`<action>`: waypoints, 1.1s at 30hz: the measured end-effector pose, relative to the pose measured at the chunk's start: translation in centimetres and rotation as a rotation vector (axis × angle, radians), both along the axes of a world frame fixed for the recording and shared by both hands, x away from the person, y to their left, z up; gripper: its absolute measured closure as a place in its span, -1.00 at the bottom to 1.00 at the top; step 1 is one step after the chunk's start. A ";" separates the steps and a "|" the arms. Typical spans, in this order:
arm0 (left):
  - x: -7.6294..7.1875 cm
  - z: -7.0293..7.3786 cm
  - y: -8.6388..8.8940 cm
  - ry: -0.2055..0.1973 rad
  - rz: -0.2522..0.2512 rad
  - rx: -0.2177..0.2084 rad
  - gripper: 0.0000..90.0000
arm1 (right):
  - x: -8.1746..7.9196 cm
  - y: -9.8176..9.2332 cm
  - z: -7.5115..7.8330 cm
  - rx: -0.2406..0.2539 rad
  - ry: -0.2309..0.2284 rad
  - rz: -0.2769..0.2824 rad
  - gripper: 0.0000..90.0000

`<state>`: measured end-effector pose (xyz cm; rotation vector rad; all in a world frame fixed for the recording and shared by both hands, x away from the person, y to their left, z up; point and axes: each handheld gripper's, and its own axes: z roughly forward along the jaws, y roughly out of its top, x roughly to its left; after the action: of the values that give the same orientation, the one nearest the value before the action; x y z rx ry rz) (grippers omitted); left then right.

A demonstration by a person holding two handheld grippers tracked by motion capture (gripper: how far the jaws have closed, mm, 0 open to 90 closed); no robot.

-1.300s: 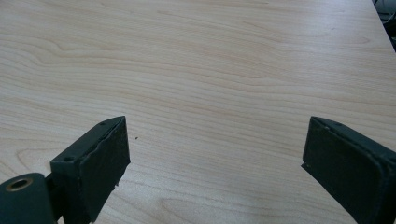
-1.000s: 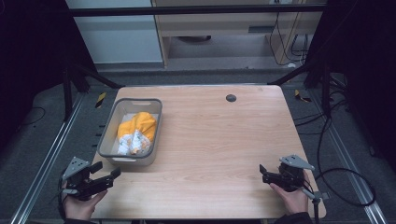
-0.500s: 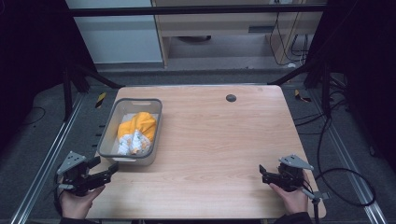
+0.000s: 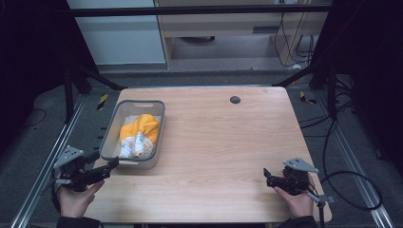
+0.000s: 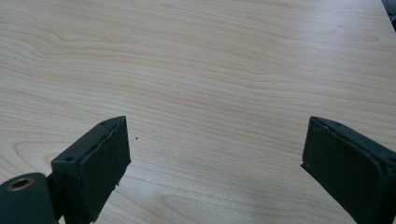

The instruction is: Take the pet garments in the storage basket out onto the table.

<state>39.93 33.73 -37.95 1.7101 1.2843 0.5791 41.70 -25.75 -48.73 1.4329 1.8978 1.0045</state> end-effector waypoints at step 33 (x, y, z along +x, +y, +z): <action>4.9 1.3 -2.6 0.021 -0.023 0.053 -0.58 | 0.1 0.1 -0.1 -0.003 0.003 0.005 -0.83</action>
<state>44.87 31.11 -36.66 1.7763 1.2721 0.5881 41.79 -25.69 -48.82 1.4301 1.9051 1.0018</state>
